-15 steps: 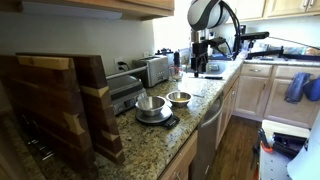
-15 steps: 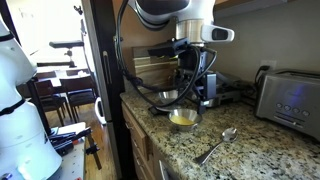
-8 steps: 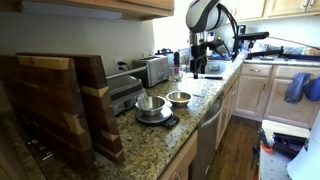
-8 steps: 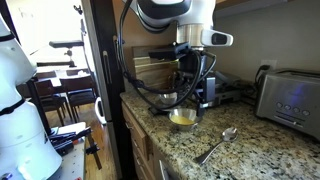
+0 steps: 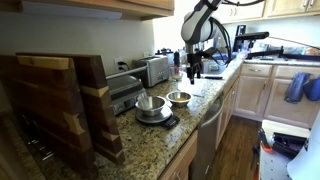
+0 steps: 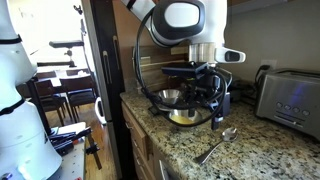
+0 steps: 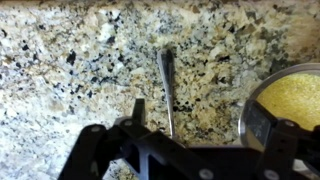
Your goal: Use the silver spoon to spoon out some of the contents from the bowl on the right into the bowl on the left
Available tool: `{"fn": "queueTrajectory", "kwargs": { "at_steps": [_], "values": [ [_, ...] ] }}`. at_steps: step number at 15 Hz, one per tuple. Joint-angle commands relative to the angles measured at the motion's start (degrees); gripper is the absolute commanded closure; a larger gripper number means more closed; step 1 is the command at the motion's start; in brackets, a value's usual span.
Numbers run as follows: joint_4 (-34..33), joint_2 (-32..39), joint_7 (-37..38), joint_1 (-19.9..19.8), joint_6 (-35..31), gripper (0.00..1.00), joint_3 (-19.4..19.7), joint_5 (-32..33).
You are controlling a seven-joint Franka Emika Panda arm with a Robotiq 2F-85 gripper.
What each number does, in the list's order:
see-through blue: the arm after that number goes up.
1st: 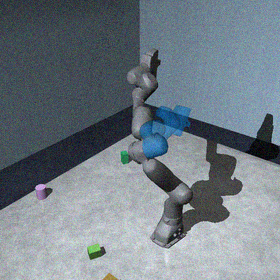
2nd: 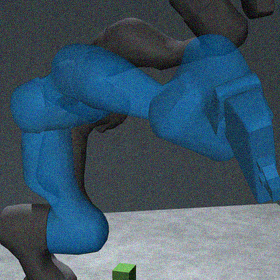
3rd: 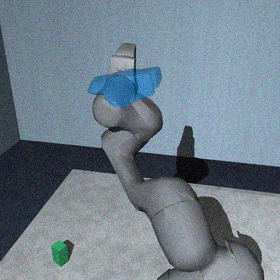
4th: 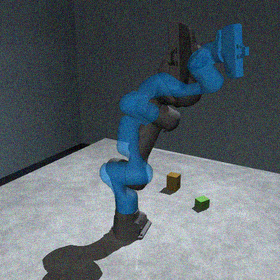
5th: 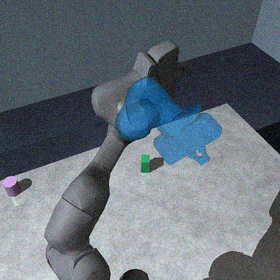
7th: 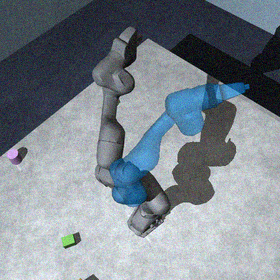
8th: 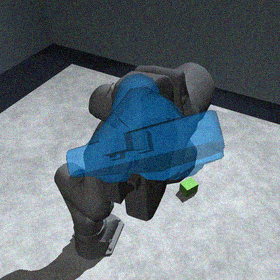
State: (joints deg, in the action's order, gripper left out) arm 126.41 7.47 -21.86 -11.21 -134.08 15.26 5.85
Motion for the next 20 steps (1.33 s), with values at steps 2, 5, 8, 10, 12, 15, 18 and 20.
{"fn": "queueTrajectory", "kwargs": {
  "at_steps": [2,5,8,10,12,15,18,20],
  "values": [
    [-0.8,4.0,-1.9,-2.4,-7.7,0.00,-1.4,-0.8],
    [-1.4,6.6,-2.5,-3.3,-11.1,0.00,-2.0,-1.2],
    [-3.0,9.2,-3.9,-4.9,-12.1,0.00,-3.4,-3.5],
    [-4.5,10.7,-5.7,-6.1,-11.6,0.00,-4.7,-5.8],
    [-5.9,12.2,-6.9,-6.9,-11.1,0.05,-5.7,-6.8],
    [-8.2,14.6,-7.5,-7.7,-10.5,0.09,-6.5,-6.4],
    [-10.0,16.3,-7.6,-8.3,-10.0,0.15,-7.3,-6.3],
    [-10.8,17.1,-7.9,-8.6,-9.8,0.15,-7.8,-6.3]
  ]
}}
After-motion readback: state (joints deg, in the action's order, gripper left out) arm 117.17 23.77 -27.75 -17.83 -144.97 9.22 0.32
